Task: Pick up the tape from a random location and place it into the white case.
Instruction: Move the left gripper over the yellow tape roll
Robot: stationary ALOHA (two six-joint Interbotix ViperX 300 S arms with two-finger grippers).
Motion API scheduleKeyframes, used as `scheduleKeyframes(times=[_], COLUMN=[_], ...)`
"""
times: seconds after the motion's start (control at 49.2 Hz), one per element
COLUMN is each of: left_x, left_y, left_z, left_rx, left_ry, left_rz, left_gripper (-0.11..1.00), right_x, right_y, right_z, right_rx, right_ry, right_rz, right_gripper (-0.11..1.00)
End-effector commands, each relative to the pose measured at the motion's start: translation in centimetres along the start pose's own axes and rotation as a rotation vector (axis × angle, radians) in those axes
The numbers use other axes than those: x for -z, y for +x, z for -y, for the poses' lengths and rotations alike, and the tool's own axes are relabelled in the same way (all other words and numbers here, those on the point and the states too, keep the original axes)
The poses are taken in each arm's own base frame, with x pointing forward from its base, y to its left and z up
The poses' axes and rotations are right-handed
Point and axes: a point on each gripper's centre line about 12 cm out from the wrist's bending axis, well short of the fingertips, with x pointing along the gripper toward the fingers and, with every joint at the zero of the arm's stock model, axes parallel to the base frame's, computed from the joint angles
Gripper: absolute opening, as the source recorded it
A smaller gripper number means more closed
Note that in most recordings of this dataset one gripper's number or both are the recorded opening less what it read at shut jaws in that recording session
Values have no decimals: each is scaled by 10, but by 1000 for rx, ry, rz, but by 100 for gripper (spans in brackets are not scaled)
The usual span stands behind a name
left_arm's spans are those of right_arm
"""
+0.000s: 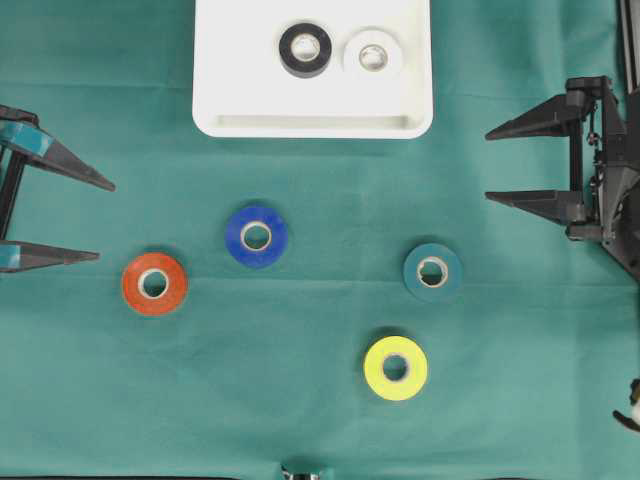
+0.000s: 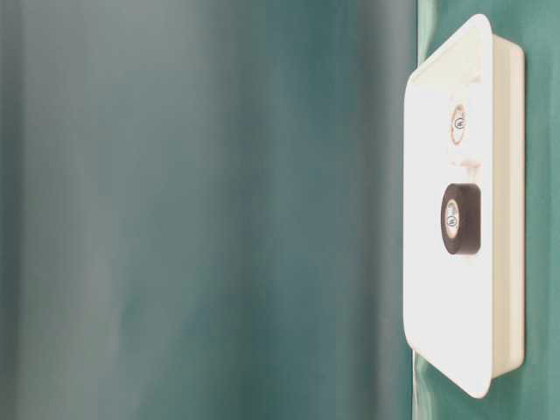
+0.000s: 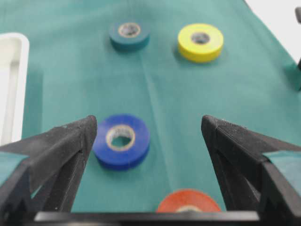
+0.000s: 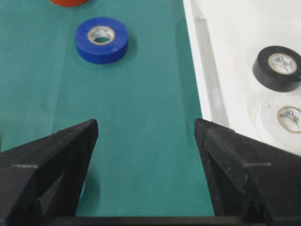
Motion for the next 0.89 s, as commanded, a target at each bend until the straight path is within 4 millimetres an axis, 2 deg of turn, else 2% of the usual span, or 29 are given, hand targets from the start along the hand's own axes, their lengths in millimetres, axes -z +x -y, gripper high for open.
scheduleKeyframes(times=[0.0, 0.203, 0.366, 0.65, 0.874], left_x=[-7, -16, -26, -52, -83], left_y=[6, 29, 58, 127, 181], left_z=[0, 3, 7, 10, 25], left_rx=[1, 13, 27, 32, 66], left_ry=[-1, 2, 8, 12, 27], left_rz=[34, 50, 33, 0, 7], left_gripper=[98, 98, 98, 98, 98], right_x=[-7, -7, -7, -5, -4], right_y=[1, 1, 1, 3, 3], right_z=[-1, -1, -1, -1, 0], right_rx=[-3, -3, -1, -1, 1], right_ry=[0, 0, 1, -3, -9], right_rz=[15, 16, 12, 1, -3], right_gripper=[79, 79, 79, 79, 79])
